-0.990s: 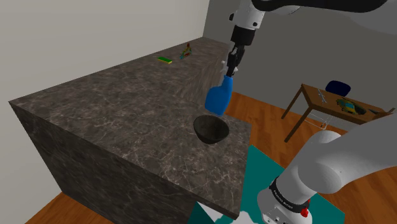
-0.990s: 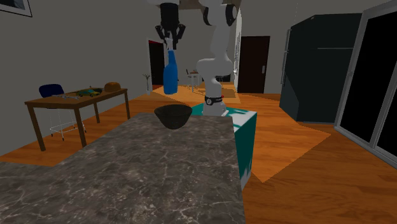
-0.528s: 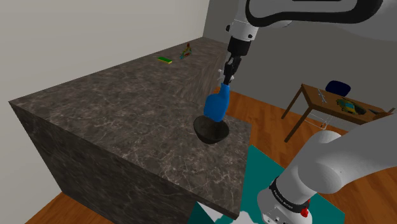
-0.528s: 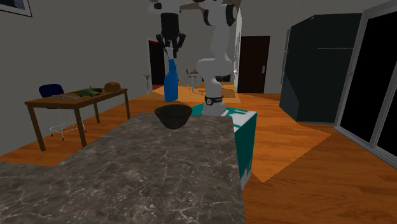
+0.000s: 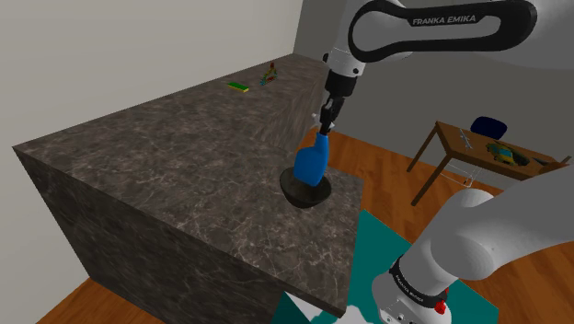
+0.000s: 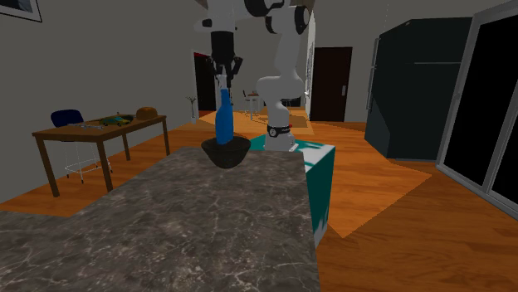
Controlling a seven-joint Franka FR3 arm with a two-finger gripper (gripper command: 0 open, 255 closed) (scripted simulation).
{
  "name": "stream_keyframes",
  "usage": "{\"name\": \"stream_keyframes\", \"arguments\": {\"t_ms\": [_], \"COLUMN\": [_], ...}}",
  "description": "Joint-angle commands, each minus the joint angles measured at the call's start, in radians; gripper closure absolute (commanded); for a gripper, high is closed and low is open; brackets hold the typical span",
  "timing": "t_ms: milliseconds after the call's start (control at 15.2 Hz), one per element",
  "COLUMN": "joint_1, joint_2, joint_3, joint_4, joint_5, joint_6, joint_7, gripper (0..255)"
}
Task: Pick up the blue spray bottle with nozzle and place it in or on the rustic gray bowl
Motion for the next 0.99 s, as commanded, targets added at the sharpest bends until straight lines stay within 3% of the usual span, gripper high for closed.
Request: {"name": "stream_keyframes", "arguments": {"t_ms": [0, 396, 462, 792, 924], "joint_1": [0.0, 0.0, 0.0, 0.0, 0.0], "joint_2": [0.001, 0.001, 0.001, 0.001, -0.001], "joint_3": [-0.001, -0.001, -0.001, -0.001, 0.0], "joint_4": [-0.005, -0.005, -0.005, -0.005, 0.061], "joint_5": [0.0, 0.0, 0.0, 0.0, 0.0], "joint_6": [0.007, 0.007, 0.007, 0.006, -0.061], "joint_7": [-0.001, -0.001, -0.001, -0.001, -0.001], "gripper": [255, 255, 0, 0, 0]}}
